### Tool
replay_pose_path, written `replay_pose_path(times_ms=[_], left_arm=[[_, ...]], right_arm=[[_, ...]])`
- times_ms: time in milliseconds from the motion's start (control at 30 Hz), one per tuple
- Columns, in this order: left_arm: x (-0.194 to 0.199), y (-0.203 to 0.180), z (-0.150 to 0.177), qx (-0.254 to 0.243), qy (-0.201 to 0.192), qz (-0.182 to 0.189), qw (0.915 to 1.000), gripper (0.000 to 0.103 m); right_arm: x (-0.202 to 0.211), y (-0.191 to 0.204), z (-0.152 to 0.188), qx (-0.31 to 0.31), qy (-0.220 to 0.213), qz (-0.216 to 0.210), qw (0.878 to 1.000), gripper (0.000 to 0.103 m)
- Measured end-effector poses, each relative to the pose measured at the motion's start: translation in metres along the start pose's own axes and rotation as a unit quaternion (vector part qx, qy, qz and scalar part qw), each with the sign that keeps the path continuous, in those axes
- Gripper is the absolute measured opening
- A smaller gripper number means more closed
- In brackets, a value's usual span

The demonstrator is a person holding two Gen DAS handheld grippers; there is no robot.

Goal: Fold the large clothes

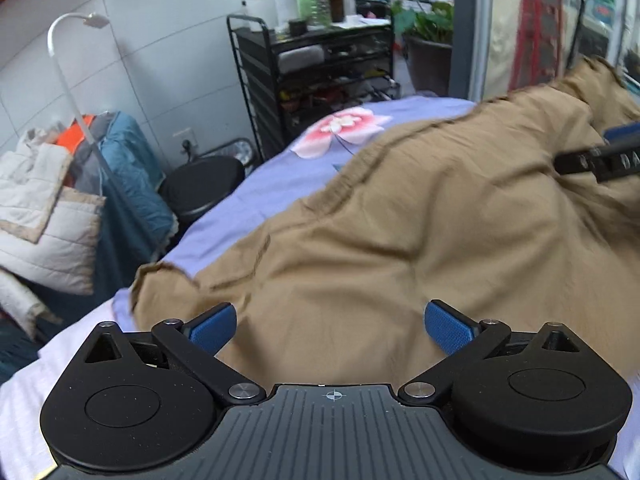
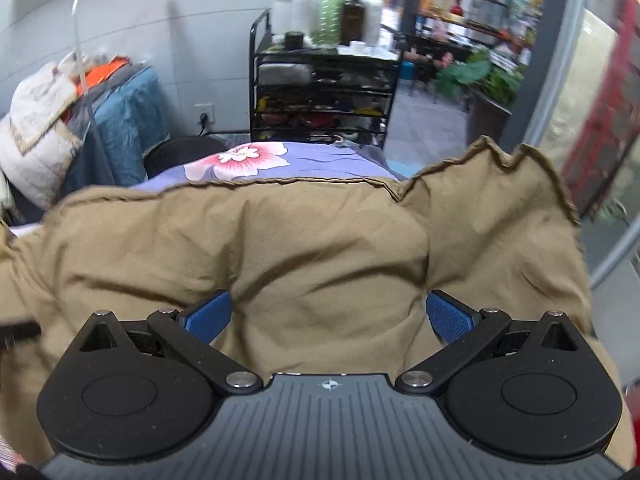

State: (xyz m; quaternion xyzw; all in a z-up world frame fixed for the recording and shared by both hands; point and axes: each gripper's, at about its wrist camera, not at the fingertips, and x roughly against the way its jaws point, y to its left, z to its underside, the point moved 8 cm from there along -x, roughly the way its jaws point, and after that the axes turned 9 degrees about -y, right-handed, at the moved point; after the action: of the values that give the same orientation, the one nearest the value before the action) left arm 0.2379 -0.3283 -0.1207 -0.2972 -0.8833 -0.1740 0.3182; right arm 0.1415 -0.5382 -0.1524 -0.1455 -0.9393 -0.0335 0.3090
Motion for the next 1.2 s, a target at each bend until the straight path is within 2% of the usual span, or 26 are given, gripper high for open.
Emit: replay_pose_path(times_ms=[133,267,333,400,467,633,900,1200], left_arm=[[0.064,-0.017,0.012,-0.032,-0.035,-0.019,0.9987,0.103],[0.109,-0.039,0.035,-0.058,-0.023,-0.061,0.9962,0.103],[0.120,-0.048,0.041,-0.057,-0.017,-0.055,0.9968,0.103],[0.123,-0.053,0.042,-0.025,-0.007,-0.007,0.9997,0.103],[0.120,-0.051,0.039,0.001,0.017,0.012,0.9998,0.103],[0.116,-0.039,0.031,0.023,0.053,-0.009,0.9983,0.103],[0.115,-0.047,0.036,0.041,0.084,-0.002,0.9956,0.103],[0.110,-0.052,0.034,0.047,0.091,-0.001,0.9947,0.103]], right_arm=[[0.055,0.016,0.019,-0.005,0.036,0.009,0.999,0.103],[0.104,0.038,0.055,-0.002,0.076,0.010,0.997,0.103],[0.120,0.045,0.068,0.003,0.090,0.024,0.996,0.103],[0.131,0.050,0.072,0.010,0.100,0.034,0.994,0.103],[0.138,0.053,0.065,0.023,0.104,0.040,0.994,0.103],[0.153,0.057,0.047,0.070,0.088,0.065,0.991,0.103],[0.151,0.061,0.043,0.066,0.094,0.048,0.992,0.103],[0.149,0.061,0.045,0.062,0.097,0.045,0.992,0.103]])
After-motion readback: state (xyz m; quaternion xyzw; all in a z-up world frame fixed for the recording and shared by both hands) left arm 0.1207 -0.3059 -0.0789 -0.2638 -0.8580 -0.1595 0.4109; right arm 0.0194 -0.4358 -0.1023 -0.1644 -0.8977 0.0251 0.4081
